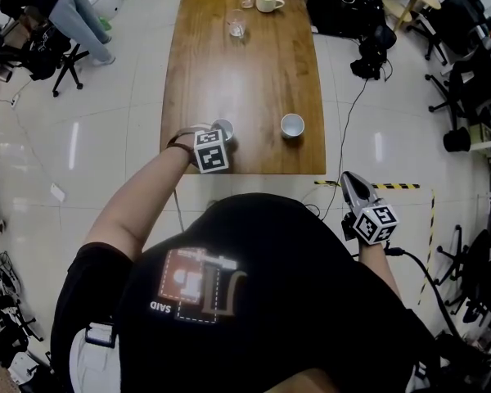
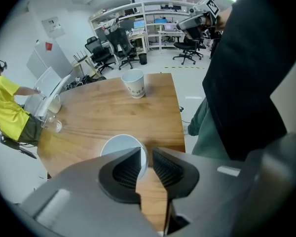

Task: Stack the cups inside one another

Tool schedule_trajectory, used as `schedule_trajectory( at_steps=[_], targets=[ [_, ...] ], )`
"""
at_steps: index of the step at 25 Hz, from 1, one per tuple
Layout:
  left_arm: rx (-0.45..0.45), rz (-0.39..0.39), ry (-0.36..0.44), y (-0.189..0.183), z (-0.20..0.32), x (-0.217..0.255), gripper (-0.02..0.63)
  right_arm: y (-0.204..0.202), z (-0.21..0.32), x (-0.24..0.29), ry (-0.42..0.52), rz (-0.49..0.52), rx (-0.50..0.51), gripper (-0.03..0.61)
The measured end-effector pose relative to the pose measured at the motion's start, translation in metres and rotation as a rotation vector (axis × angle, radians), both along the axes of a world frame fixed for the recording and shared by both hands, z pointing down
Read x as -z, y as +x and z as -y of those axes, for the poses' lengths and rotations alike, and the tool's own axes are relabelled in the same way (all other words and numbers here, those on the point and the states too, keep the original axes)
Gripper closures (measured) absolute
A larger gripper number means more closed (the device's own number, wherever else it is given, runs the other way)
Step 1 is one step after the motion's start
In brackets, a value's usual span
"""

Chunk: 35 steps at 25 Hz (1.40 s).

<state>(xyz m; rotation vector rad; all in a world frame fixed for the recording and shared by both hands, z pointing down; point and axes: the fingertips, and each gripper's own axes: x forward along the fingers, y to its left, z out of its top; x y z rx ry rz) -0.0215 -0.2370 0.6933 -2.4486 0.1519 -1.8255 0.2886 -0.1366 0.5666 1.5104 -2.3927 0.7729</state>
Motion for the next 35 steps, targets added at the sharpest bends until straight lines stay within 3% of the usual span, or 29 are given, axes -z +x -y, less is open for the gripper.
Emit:
schedule_trajectory(
  at_steps=[7,11,18,23,30,35],
  targets=[
    [-0.036,0.065,0.030,-0.009,0.003,-0.015,0.568,0.000,0.002,0.000,-0.001,-0.003,-0.001,0.554],
    [-0.043,0.046,0.059,-0.004,0.009,-0.006,0.598,0.002,0.003,0.000,0.001,0.001,-0.009,0.554],
    [-0.123,-0.087,0.119,0.072,0.029,0.066,0.598,0.018,-0.001,-0.001,0.007,0.009,-0.038,0.554],
    [-0.237,-0.121,0.128,0.139,0.026,0.097,0.598,0.046,-0.010,0.001,0.017,0.013,-0.087,0.554],
    [-0.334,-0.051,0.100,0.191,0.013,0.076,0.598,0.092,-0.032,-0.003,0.006,0.018,-0.147,0.554],
    [-0.275,-0.005,0.058,0.193,0.021,0.049,0.597,0.110,-0.039,-0.007,0.002,0.023,-0.162,0.554]
  ],
)
